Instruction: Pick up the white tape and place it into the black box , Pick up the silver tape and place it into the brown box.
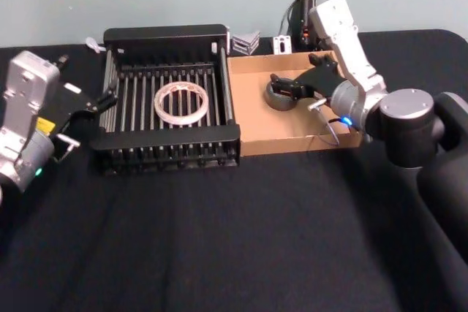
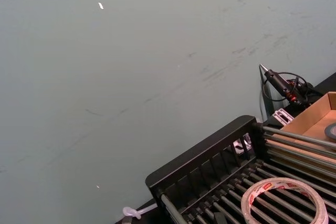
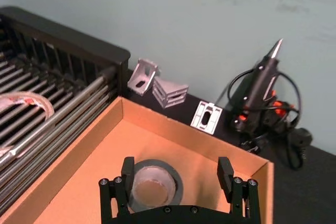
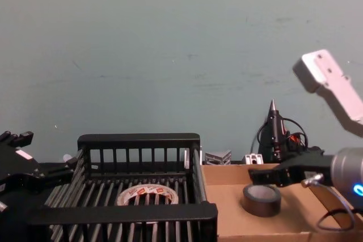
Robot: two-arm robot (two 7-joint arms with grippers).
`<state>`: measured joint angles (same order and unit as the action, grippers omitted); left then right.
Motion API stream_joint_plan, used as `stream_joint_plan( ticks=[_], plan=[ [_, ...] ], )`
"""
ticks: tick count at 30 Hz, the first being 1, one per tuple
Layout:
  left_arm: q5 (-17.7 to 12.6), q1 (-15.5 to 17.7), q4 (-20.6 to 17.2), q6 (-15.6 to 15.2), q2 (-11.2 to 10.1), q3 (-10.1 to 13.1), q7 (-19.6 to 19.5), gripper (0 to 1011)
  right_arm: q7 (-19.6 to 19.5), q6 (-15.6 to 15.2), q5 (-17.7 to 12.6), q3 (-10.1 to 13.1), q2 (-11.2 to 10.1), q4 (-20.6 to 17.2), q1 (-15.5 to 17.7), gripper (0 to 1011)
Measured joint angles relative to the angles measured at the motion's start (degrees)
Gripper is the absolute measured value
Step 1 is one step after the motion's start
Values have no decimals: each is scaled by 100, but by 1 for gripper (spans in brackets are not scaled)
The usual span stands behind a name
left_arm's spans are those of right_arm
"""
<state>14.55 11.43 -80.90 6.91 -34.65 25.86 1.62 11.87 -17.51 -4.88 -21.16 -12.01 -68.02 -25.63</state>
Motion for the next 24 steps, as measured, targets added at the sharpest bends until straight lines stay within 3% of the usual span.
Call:
stream_joint_plan(
  ticks=[10,16,17,24],
  plan=[
    [0,0,0,0,0,0,0,1001,-76,393,-40,396,-132,-830,571,1000],
    [0,0,0,0,0,0,0,1001,-219,1105,-36,730,-227,-1379,1182,1000],
    [0,0,0,0,0,0,0,1001,-219,1105,-36,730,-227,-1379,1182,1000],
    [0,0,0,-1,0,0,0,1001,-230,2161,49,962,-296,-1583,1782,1000]
  ],
)
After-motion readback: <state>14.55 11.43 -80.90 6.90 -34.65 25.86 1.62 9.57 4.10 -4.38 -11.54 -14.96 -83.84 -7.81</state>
